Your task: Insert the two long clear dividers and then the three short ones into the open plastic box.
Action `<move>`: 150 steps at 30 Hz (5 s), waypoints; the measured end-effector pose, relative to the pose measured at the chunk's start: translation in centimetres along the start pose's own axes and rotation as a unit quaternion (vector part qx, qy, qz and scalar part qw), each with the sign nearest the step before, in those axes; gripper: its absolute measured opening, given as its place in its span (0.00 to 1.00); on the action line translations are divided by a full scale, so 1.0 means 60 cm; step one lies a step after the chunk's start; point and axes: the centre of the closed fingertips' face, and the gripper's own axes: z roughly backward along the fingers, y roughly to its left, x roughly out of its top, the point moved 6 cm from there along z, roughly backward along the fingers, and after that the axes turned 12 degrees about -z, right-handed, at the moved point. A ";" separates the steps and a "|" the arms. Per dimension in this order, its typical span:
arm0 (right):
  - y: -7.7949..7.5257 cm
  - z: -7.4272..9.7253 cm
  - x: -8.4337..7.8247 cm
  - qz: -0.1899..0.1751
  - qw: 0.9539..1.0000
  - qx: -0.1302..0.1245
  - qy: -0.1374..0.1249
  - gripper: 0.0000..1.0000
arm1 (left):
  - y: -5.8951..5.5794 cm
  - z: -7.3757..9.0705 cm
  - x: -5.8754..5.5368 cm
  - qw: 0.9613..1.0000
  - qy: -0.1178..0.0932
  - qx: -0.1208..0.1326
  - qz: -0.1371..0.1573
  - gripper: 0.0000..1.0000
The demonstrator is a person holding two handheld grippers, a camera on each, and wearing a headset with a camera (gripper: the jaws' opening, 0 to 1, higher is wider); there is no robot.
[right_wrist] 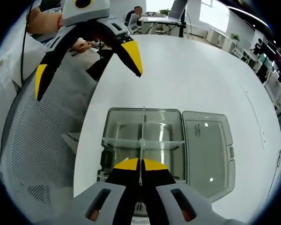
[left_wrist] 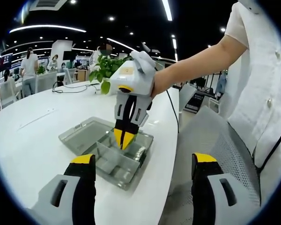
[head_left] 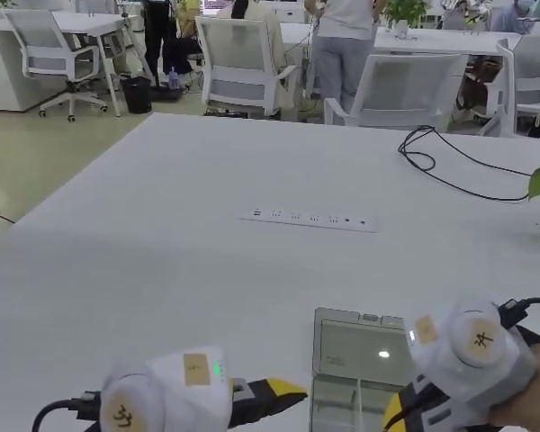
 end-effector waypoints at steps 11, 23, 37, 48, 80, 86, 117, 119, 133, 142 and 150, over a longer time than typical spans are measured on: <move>-0.001 0.014 0.002 -0.025 0.999 -0.010 -0.026 0.10 | -0.001 0.003 -0.006 1.000 0.010 0.000 -0.002 0.88; -0.003 0.066 -0.017 -0.074 0.993 -0.035 -0.081 0.26 | 0.000 0.009 -0.019 1.000 0.030 0.002 0.000 0.92; 0.012 0.131 -0.103 -0.107 0.989 -0.059 -0.082 0.43 | -0.003 0.017 -0.023 0.999 0.041 0.001 0.000 0.94; 0.013 0.162 -0.214 -0.125 0.989 -0.071 -0.020 0.50 | -0.005 0.020 -0.024 0.999 0.042 0.002 0.002 0.94; -0.009 0.134 -0.363 -0.027 0.984 -0.062 0.163 0.44 | -0.001 0.024 -0.028 0.999 0.043 0.005 0.013 0.93; -0.012 0.133 -0.365 -0.014 0.984 -0.069 0.165 0.41 | 0.002 0.026 -0.030 0.999 0.043 0.006 0.015 0.93; 0.012 0.156 -0.321 -0.020 0.985 -0.113 0.127 0.33 | 0.007 0.037 -0.024 0.999 0.035 0.021 0.021 0.91; 0.019 0.163 -0.302 -0.018 0.986 -0.121 0.112 0.33 | 0.011 0.036 -0.018 0.999 0.027 0.027 0.027 0.90; 0.063 0.199 -0.159 -0.002 0.987 -0.155 0.038 0.33 | 0.024 0.008 0.051 0.993 -0.040 0.036 0.103 0.83; 0.091 0.205 -0.074 0.020 0.986 -0.167 0.005 0.33 | 0.019 -0.026 0.092 0.974 -0.100 0.024 0.200 0.72; 0.116 0.202 -0.020 0.027 0.985 -0.169 -0.015 0.33 | 0.007 -0.059 0.102 0.956 -0.102 0.000 0.275 0.53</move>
